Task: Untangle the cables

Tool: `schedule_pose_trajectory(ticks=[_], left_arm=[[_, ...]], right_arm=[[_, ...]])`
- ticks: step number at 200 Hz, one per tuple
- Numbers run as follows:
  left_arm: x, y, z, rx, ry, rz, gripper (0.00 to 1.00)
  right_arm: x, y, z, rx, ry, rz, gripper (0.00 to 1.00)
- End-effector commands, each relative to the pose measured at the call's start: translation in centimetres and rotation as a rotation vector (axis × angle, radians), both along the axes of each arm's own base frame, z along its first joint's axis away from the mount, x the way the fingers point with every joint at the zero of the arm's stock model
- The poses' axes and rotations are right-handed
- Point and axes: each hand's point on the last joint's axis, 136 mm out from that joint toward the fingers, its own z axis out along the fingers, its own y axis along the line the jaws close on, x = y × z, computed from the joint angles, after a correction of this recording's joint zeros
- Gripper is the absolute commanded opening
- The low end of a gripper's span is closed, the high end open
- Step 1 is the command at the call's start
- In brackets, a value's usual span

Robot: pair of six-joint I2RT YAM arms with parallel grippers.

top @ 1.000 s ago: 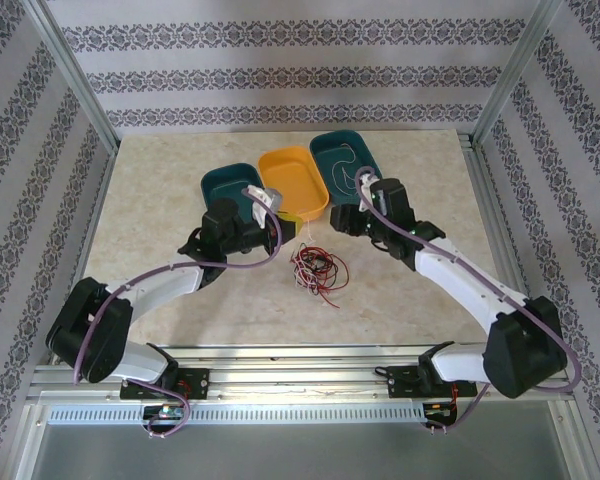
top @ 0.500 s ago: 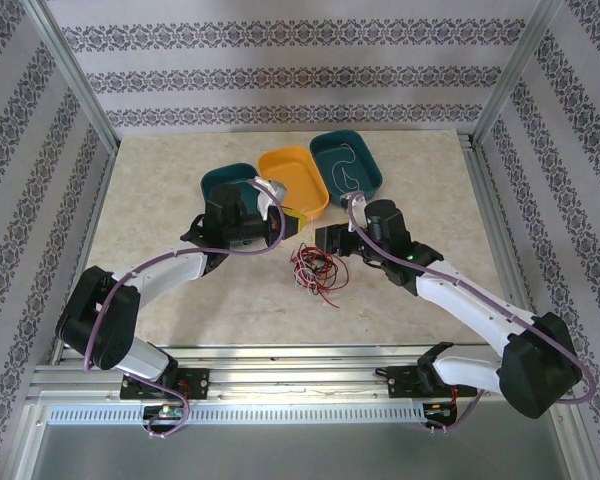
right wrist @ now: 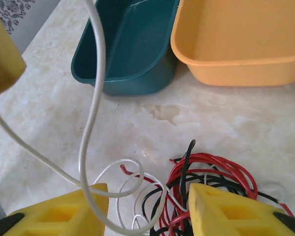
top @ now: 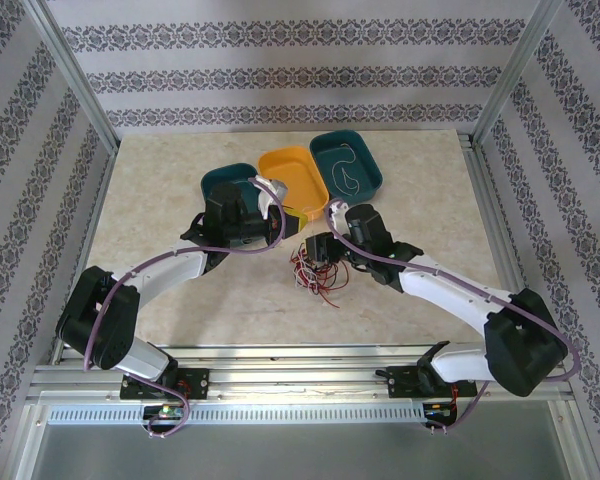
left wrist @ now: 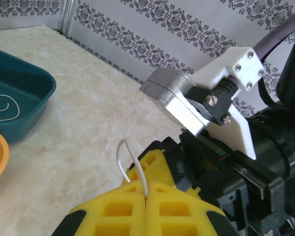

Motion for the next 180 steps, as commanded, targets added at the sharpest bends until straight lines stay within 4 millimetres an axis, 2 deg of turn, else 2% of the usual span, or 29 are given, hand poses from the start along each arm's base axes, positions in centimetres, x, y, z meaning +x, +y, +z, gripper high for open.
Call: schedule_pose_trajectory(ticks=[1,27,50,76,88,97,113,126,136,180], left_arm=[[0.1,-0.2,1.5,-0.046,-0.011,-0.028,0.00],[0.1,-0.3,1.5,-0.053,-0.003,-0.030,0.00],[0.2,-0.2,1.7,-0.061,-0.006,-0.023,0.01],[0.4,0.2,1.9,-0.057,-0.016,0.011,0.15],[0.6,0.4,1.9,-0.050,-0.019,0.033,0.22],[0.6,0.7,1.6,-0.041,-0.013,0.049,0.32],[0.6,1.3,1.3,-0.035,-0.008,0.081,0.38],[0.8,2.1,1.0,-0.032,-0.005,0.123,0.54],[0.7,2.7,0.6,-0.026,-0.009,0.154,0.61],[-0.6,4.3,-3.2,0.086,0.018,0.196,0.63]], right_arm=[[1.5,0.9,2.5,0.055,-0.082,-0.029,0.43],[1.7,1.3,3.2,0.073,-0.107,-0.030,0.37],[1.7,1.3,3.4,0.074,-0.113,-0.034,0.17],[1.6,0.5,3.8,0.067,-0.128,-0.067,0.00],[1.5,0.1,4.3,0.069,-0.141,-0.082,0.00],[1.5,-0.3,4.7,0.066,-0.153,-0.096,0.00],[1.4,-1.1,5.5,0.058,-0.176,-0.124,0.00],[1.3,-1.7,6.2,0.054,-0.195,-0.143,0.00],[1.3,-2.1,6.8,0.051,-0.211,-0.158,0.00],[1.2,-3.5,9.9,0.051,-0.264,-0.219,0.00]])
